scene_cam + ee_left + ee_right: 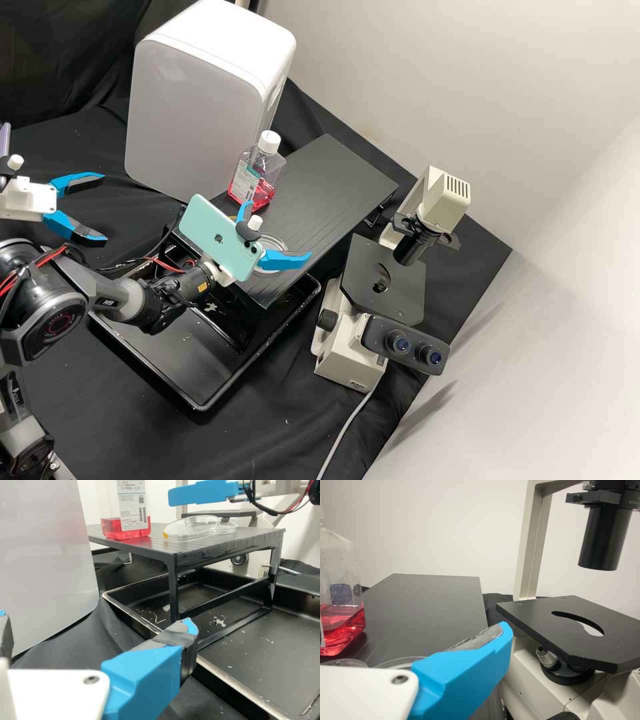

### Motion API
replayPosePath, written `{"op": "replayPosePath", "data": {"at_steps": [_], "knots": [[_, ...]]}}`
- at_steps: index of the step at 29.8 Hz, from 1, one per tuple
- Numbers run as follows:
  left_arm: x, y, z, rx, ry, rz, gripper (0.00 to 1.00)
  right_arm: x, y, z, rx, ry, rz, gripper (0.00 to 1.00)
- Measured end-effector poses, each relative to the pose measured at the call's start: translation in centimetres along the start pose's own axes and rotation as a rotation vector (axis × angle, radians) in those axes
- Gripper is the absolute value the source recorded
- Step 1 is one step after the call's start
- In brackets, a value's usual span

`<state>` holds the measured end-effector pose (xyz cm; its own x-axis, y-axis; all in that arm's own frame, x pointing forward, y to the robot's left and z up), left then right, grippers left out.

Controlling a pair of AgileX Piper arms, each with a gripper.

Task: Place the lid on the petri dish

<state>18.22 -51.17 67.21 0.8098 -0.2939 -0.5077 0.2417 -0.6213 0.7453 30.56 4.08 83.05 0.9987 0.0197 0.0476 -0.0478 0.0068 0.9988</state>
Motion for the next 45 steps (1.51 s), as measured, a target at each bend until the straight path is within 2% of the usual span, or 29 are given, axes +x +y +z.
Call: {"op": "replayPosePath", "data": {"at_steps": [10,14,19,20,23,25,28,32,35,45], "knots": [[-0.1,-0.06,0.0,0.0,0.0,-0.003,1.0,0.0,0.0,0.0,0.0,0.0,0.0,1.0],[-0.1,-0.17,0.5,0.003,-0.02,-0.007,1.0,0.0,0.0,0.0,0.0,0.0,0.0,1.0],[-0.2,-0.3,1.0,-0.004,-0.011,-0.007,1.0,0.0,0.0,0.0,0.0,0.0,0.0,1.0],[-0.2,-0.35,1.0,-0.001,-0.005,-0.008,1.0,0.0,0.0,0.0,0.0,0.0,0.0,1.0],[-0.2,-0.71,1.2,0.03,-0.003,-0.021,1.0,0.0,0.0,0.0,0.0,0.0,0.0,1.0],[-0.2,-0.84,1.4,0.042,-0.006,-0.027,1.0,0.0,0.0,0.0,0.0,0.0,0.0,1.0],[-0.3,-0.93,1.7,0.077,-0.011,-0.028,1.0,0.0,0.0,0.0,0.0,0.0,0.0,1.0],[-0.4,-1.01,2.0,0.107,-0.009,-0.029,1.0,0.0,0.0,0.0,0.0,0.0,0.0,1.0],[-0.4,-1.03,2.0,0.111,0.0,-0.029,1.0,0.0,0.0,0.0,0.0,0.0,0.0,1.0],[-0.4,-1.0,1.8,0.103,0.021,-0.027,1.0,0.0,0.0,0.0,0.0,0.0,0.0,1.0]]}}
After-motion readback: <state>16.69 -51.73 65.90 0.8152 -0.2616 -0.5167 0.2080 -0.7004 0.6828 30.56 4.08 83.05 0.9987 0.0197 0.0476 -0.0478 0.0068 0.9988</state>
